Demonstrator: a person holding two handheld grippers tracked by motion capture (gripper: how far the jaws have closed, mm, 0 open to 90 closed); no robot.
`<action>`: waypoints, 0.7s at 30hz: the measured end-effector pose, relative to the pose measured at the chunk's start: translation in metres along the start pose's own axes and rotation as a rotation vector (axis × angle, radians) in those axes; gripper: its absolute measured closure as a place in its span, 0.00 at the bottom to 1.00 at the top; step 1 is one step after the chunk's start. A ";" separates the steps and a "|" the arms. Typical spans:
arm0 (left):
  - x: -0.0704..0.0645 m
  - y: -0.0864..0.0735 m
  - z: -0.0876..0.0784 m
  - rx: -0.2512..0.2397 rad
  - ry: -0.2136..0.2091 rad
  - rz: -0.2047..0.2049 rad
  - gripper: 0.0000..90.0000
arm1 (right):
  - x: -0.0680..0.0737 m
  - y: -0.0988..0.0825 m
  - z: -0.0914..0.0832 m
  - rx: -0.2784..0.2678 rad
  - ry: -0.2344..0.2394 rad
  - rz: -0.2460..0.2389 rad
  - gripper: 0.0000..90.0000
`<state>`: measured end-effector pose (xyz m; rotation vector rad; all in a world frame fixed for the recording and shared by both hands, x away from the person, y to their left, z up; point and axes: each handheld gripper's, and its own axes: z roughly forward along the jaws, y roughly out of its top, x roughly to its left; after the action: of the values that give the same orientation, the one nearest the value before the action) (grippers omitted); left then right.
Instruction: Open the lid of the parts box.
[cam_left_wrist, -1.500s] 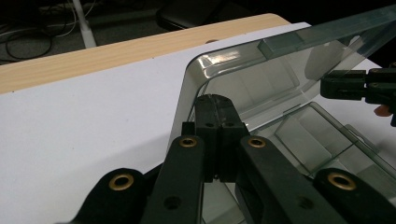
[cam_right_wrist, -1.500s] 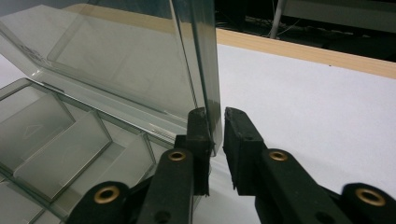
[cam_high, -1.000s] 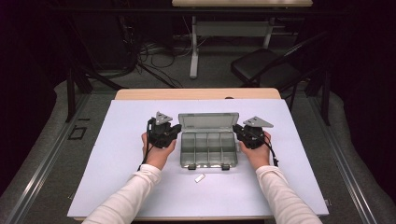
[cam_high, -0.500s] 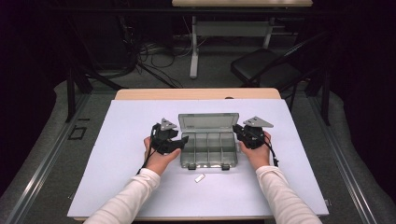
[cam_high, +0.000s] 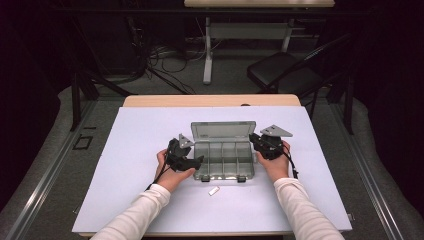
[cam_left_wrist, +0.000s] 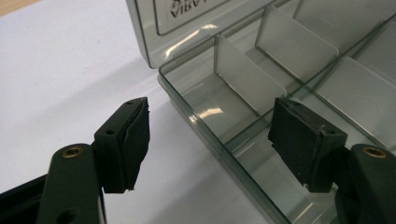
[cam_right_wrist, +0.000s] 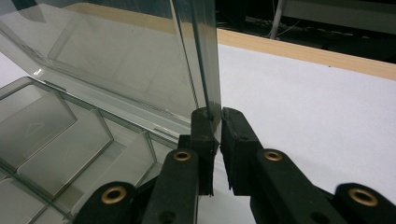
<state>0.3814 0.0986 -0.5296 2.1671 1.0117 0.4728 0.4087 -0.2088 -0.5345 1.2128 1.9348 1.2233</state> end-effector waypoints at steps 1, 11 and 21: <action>0.000 -0.001 0.001 0.011 -0.009 0.004 0.33 | 0.000 0.000 0.000 0.000 0.000 -0.001 0.93; 0.002 -0.010 0.018 0.056 -0.032 0.037 0.33 | 0.000 0.000 0.000 -0.001 0.001 0.000 0.93; 0.007 -0.014 0.028 0.065 -0.072 0.038 0.32 | 0.000 0.000 0.000 -0.001 0.000 0.002 0.93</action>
<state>0.3947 0.0983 -0.5586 2.2474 0.9606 0.3819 0.4083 -0.2088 -0.5347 1.2143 1.9330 1.2258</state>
